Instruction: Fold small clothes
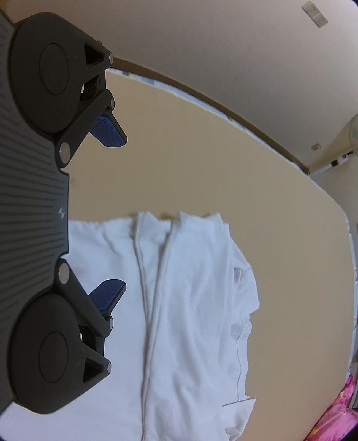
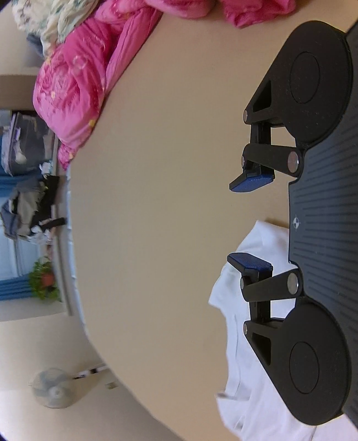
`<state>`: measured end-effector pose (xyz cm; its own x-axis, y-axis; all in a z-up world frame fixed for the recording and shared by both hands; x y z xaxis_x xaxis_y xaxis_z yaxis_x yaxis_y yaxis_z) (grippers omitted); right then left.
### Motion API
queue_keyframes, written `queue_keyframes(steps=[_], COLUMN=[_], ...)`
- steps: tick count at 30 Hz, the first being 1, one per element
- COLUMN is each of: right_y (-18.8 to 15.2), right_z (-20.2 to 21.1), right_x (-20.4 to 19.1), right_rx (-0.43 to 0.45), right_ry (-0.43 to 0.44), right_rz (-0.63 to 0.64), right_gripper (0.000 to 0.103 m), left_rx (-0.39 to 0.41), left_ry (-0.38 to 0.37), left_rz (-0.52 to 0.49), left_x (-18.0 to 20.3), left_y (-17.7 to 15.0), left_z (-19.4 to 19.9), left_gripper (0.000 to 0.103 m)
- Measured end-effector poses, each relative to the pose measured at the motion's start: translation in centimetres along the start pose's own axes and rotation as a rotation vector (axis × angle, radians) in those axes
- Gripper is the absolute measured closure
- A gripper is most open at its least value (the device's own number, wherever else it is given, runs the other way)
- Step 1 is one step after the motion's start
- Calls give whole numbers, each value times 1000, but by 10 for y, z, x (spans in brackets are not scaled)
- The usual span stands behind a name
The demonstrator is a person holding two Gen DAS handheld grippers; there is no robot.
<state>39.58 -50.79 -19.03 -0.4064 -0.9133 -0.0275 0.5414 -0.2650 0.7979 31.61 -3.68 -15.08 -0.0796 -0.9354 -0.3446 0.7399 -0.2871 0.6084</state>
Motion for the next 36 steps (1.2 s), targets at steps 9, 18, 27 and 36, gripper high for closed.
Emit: queue_keyframes(steps=[9,18,27,36], right_y=[-15,-27,-40,-2], right_z=[-30,-47,-65,-74], right_x=[-12,-18,-20,18], right_rx=[-44,-84,-175,-77], right_ry=[21,39,73,20], right_rz=[62,92,88,-97], right_gripper=[52,52,56,103], left_rx=[-47,-61,-78,-94], left_ry=[13,32,59,116], left_rz=[-27,-34,-15,42], left_x=[21,21,8,-23], left_y=[0,-3,-4,3], left_z=[-44,-62,-76,-91], left_gripper=[1,1,1,1])
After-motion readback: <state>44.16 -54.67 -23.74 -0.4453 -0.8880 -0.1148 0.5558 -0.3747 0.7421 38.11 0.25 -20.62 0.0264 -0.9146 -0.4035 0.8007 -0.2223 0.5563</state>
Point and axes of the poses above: each gripper's, at about its wrist camera, not at the fingertips, and z roughly against the way its jaws point, x to its right, y to its top, the point moved 10 cm from there along -z, roughly the way its jaws point, and after that the axes turned 10 degrees about x, right-handed, at the moved point
